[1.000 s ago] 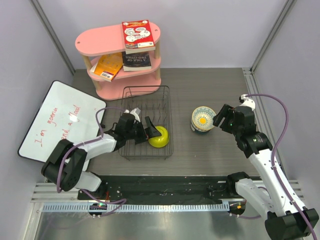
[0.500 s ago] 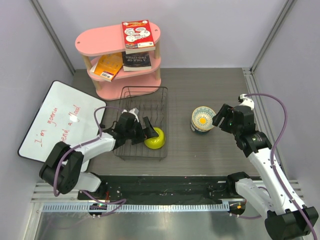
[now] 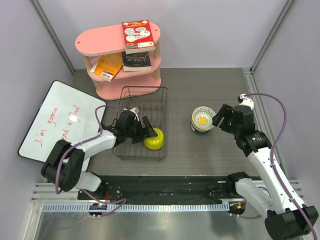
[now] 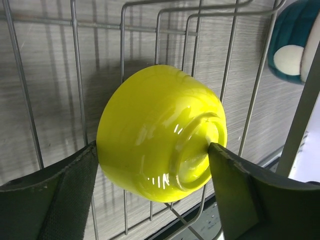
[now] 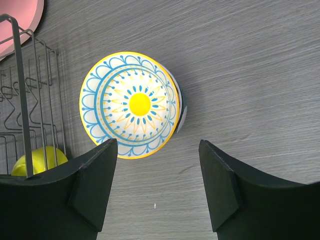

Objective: Unload the bowls from the dish rack

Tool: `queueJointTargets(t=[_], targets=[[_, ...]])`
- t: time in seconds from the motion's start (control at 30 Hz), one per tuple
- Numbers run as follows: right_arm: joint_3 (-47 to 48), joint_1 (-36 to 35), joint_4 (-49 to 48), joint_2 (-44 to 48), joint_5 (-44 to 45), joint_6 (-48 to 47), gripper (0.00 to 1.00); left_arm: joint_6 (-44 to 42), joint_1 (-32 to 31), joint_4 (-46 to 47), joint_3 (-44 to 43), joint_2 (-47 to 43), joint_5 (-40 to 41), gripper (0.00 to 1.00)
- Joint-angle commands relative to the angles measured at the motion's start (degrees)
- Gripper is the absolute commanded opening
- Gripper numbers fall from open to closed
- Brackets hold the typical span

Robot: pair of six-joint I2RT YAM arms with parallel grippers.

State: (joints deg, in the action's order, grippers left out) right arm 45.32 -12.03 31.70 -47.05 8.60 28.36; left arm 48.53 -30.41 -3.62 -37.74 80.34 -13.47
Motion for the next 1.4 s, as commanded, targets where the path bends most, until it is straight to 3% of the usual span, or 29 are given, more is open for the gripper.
queueJointTargets(t=[0.0, 0.43, 0.57, 0.67, 1.17, 1.37], targets=[[1.17, -0.01, -2.00, 0.29, 0.10, -1.11, 0.71, -1.69, 0.27, -1.22, 0.29, 5.26, -1.46, 0.75], [0.47, 0.08, -1.91, 0.47, 0.45, -1.20, 0.71, -2.04, 0.36, 0.54, -0.23, 5.62, -3.66, 0.32], [0.38, 0.08, -2.00, 0.82, 0.54, -1.20, 0.71, -2.92, 0.53, -1.74, -1.64, 3.60, -3.23, 0.10], [0.56, -0.01, -2.00, 1.17, 0.54, -1.11, 0.71, -3.97, 0.53, -4.55, -3.57, 1.50, -2.00, 0.00], [1.79, -0.01, -1.29, 1.96, 0.72, -0.94, 0.71, -15.04, 0.53, -24.40, -19.56, -4.48, 6.62, 0.00], [2.32, -0.01, -1.29, 1.96, -0.43, -0.94, 0.72, -18.65, 0.44, -27.75, -22.20, -5.01, 7.76, 0.00]])
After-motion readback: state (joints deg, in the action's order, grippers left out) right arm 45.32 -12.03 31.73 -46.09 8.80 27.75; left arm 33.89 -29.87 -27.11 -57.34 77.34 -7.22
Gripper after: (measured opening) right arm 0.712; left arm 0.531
